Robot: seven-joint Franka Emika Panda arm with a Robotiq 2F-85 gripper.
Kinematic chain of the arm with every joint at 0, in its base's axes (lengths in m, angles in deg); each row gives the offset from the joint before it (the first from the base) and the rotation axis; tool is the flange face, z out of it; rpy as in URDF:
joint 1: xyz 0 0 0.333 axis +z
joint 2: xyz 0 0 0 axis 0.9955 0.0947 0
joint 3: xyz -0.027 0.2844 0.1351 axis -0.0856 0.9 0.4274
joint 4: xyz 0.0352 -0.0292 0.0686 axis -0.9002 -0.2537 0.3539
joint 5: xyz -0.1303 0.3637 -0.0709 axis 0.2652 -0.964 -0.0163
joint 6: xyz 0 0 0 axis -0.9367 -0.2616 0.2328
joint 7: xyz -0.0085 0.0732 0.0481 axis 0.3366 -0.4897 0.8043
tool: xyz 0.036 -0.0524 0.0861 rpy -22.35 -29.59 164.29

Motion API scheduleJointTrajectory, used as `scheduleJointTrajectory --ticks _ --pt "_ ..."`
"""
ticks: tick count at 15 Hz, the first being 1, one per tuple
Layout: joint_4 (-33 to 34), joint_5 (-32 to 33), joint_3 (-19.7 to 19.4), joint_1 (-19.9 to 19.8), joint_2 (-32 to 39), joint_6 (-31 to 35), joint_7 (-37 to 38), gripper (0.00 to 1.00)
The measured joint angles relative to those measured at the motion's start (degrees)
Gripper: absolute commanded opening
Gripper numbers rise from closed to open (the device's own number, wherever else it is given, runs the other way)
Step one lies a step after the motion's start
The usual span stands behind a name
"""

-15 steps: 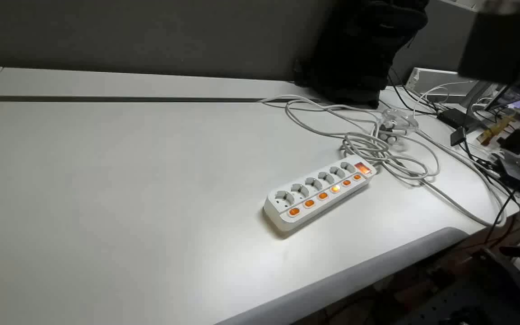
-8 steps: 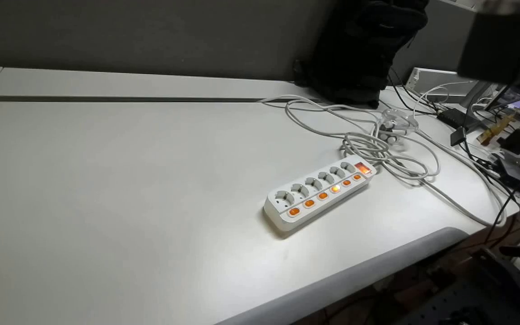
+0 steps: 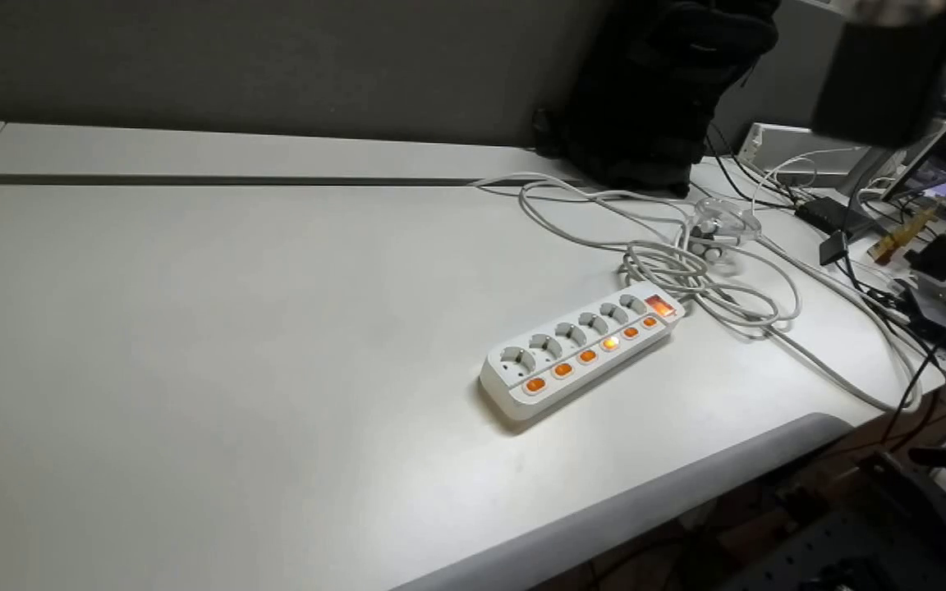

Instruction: Turn off the fourth switch

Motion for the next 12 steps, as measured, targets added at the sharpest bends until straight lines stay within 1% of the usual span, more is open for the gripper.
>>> scheduleJointTrajectory --ticks 3,8,10,12 --pt "-2.7 1.7 -0.5 -1.5 0.0 8.5 0.3 1.00" --pt "-9.4 6.9 -2.9 -6.7 1.5 25.0 0.4 1.00" --pt "-10.9 9.5 -4.2 -9.2 3.3 29.7 0.3 1.00" --pt "-10.9 12.1 -6.0 -11.6 6.3 32.6 -0.3 1.00"
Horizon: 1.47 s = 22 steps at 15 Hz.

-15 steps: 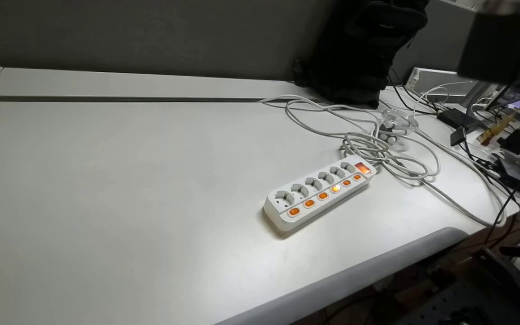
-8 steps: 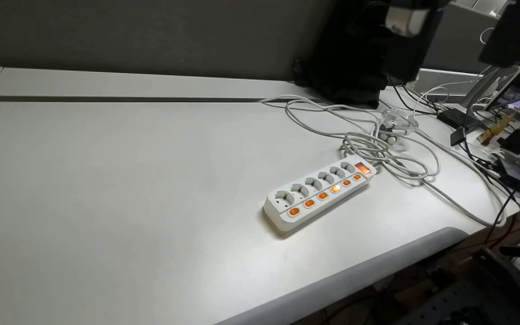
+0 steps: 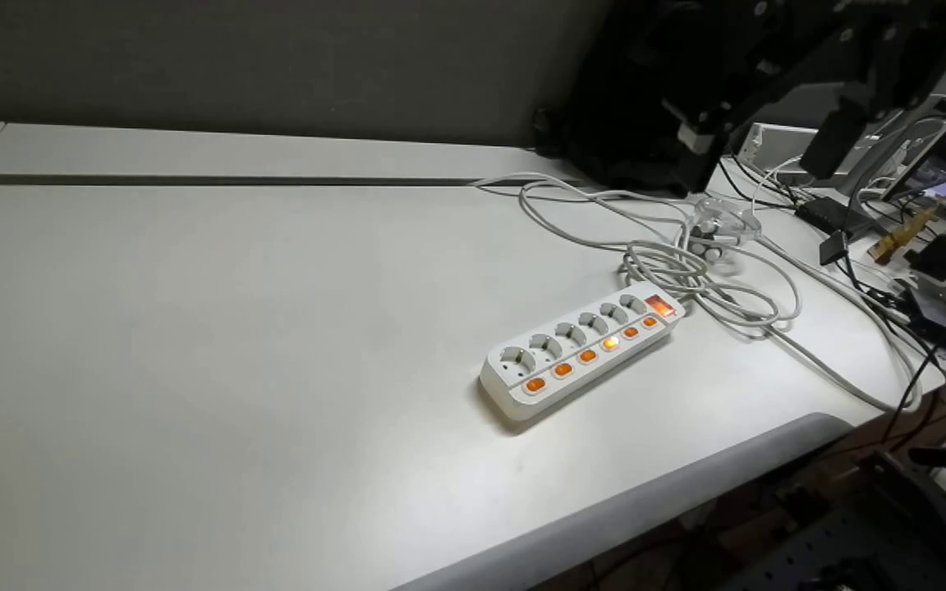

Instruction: Turn off the fourth switch

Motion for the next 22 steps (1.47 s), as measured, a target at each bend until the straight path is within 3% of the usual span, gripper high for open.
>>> scheduleJointTrajectory --ticks 5,14,17,18,19,22 --pt "0.5 5.3 -5.1 -4.0 9.7 6.5 -4.0 1.00" --pt "1.3 5.9 -6.2 -4.9 13.9 9.4 -3.9 1.00" --pt "1.4 8.3 -7.1 -5.7 17.6 13.9 -3.8 1.00" --pt "1.6 9.5 -7.4 -6.2 19.5 15.6 -3.8 0.75" --pt "1.8 10.9 -7.6 -6.7 21.6 17.3 -3.6 0.73" --pt "3.5 14.3 -9.0 -7.7 28.4 21.4 -3.2 0.51"
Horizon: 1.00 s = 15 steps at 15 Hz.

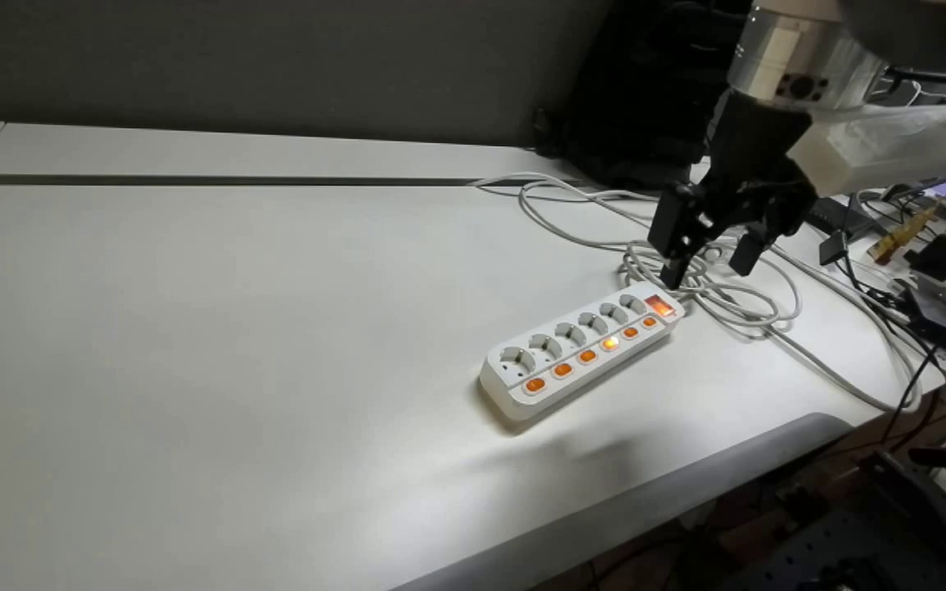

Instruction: Turn off the fourth switch

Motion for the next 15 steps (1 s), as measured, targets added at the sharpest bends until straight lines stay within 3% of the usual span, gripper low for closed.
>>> scheduleJointTrajectory --ticks 7,15 --pt "7.3 -1.6 -4.2 2.6 14.1 1.9 -2.2 0.03" --pt "10.5 -3.5 -5.2 8.3 20.8 1.9 -6.4 0.00"
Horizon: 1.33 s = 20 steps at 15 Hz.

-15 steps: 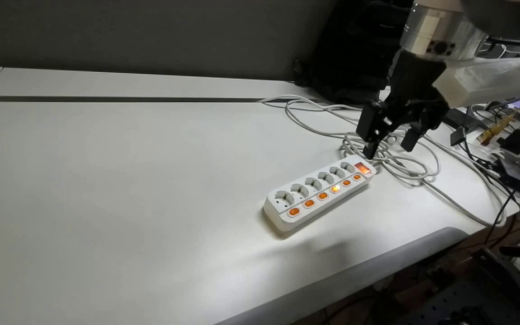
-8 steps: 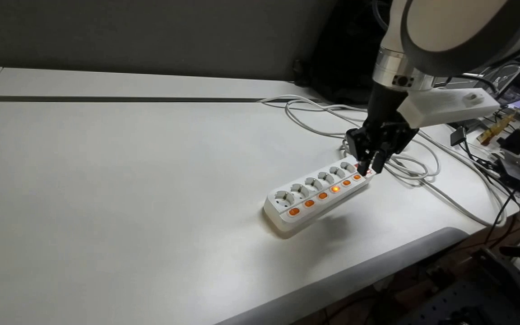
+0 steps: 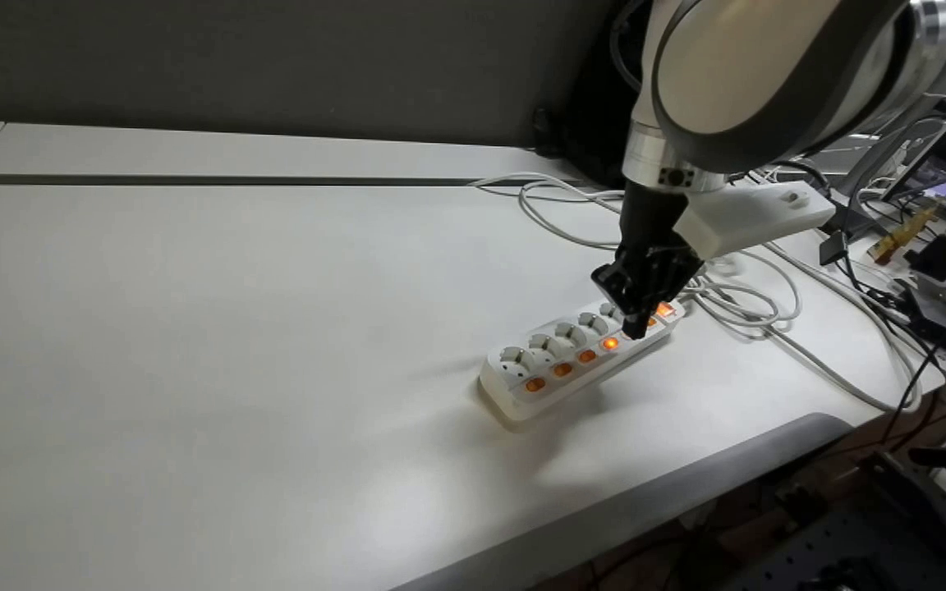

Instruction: Turn off the fourth switch

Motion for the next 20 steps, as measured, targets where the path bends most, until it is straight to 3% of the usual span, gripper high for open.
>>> scheduleJointTrajectory --ticks 10,20 --pt "0.6 -0.4 -0.3 1.5 1.4 0.0 -1.8 0.00" --pt "0.6 -6.0 -1.5 1.0 2.4 2.5 -5.5 0.00"
